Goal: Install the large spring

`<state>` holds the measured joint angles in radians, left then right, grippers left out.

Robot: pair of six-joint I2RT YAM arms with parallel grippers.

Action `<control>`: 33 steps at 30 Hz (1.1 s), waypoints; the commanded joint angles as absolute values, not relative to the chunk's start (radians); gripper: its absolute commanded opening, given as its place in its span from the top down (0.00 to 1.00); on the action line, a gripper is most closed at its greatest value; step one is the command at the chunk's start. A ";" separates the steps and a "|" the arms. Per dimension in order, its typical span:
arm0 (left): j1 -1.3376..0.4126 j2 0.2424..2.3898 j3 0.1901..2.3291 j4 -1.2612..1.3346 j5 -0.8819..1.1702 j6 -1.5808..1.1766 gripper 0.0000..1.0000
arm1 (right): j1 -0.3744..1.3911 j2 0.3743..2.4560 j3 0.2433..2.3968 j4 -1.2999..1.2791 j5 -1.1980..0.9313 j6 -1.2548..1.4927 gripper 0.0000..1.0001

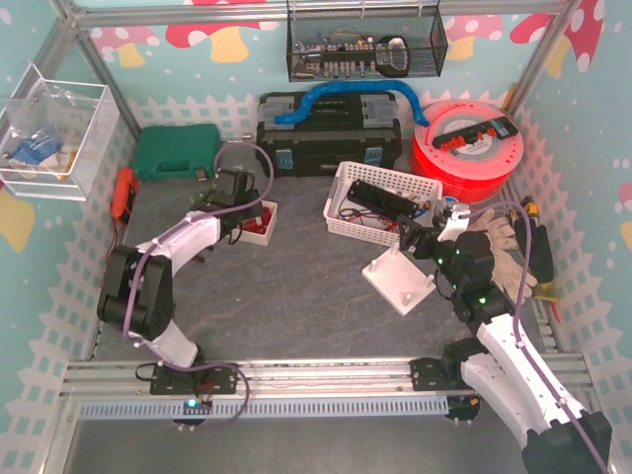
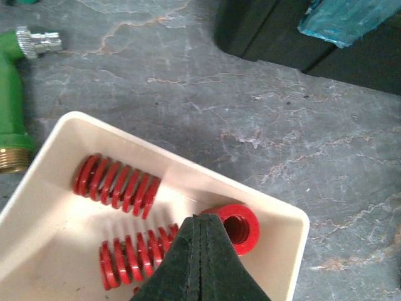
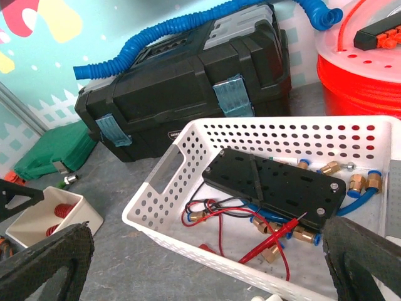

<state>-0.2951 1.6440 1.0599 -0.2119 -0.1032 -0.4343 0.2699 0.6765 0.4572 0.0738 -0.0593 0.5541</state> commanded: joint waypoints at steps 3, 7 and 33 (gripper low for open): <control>-0.283 1.597 0.989 -0.171 -0.056 -0.397 0.88 | 0.276 0.669 0.446 0.078 -0.041 0.541 0.01; -0.301 1.597 0.989 -0.162 -0.057 -0.357 0.73 | 0.276 0.669 0.445 0.080 -0.047 0.541 0.01; -0.321 1.749 1.038 -0.107 0.017 -0.298 0.48 | 0.276 0.645 0.441 0.076 -0.033 0.535 0.01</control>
<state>-0.3145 1.7226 1.0164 -0.1356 -0.0002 -0.3214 0.2699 0.6514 0.4511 0.0727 -0.0429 0.5499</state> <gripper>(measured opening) 0.517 0.989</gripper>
